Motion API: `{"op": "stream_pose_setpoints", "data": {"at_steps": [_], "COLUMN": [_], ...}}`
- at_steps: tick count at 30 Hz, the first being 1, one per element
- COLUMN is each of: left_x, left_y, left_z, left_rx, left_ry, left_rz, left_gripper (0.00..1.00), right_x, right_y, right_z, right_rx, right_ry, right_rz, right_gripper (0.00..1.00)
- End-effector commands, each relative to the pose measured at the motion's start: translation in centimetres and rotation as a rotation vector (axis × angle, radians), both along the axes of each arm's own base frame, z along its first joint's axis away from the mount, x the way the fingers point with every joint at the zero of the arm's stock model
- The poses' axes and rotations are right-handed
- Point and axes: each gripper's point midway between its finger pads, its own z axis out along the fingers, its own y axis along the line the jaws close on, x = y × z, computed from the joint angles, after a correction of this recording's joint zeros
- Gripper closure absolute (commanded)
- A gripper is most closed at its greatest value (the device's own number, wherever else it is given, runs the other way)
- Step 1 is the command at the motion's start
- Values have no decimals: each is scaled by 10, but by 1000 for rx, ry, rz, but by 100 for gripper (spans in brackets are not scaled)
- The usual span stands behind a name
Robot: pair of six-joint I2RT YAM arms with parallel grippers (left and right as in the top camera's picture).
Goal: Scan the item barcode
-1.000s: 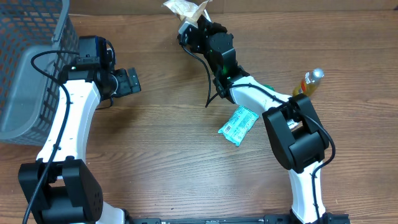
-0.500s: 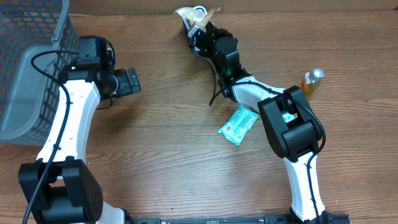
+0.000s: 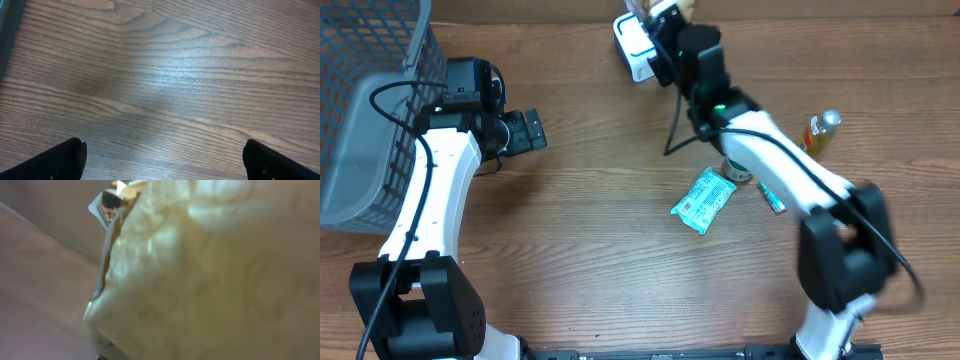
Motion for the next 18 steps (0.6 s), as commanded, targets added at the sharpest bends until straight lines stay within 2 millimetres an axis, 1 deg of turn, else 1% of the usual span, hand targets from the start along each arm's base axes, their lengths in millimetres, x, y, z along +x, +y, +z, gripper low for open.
{"op": "stream_pose_setpoints", "data": {"at_steps": [1,4,7,10,12,14,18], "left_x": [4,4,4,4,4,4,4], "left_y": [0,0,0,0,0,0,0], "left_z": [9,9,9,9,9,9,9], "left_rx": [6,6,6,6,6,6,6], "left_ry": [-26,-27,-27,-27,-26,-27,-26], "left_rz": [-5,-5,-5,-5,-5,-5,-5], "left_gripper": [1,0,1,0,0,0,1], "right_x": [-36,-75,-110,-135,-143,-148,-148], "right_y": [-4,-10,-11,-14,-18,-20,-23], "right_z": [50,19,-21,-54,-73,-90,-117], "right_rx": [193,198,183,146,119,99,72], "right_ry": [88,325,557,706,769,812,869], "right_rz": [-3,-9,-3,6,-8,-18,-40], "right_gripper": [97,97,97,96,96,96,96]}}
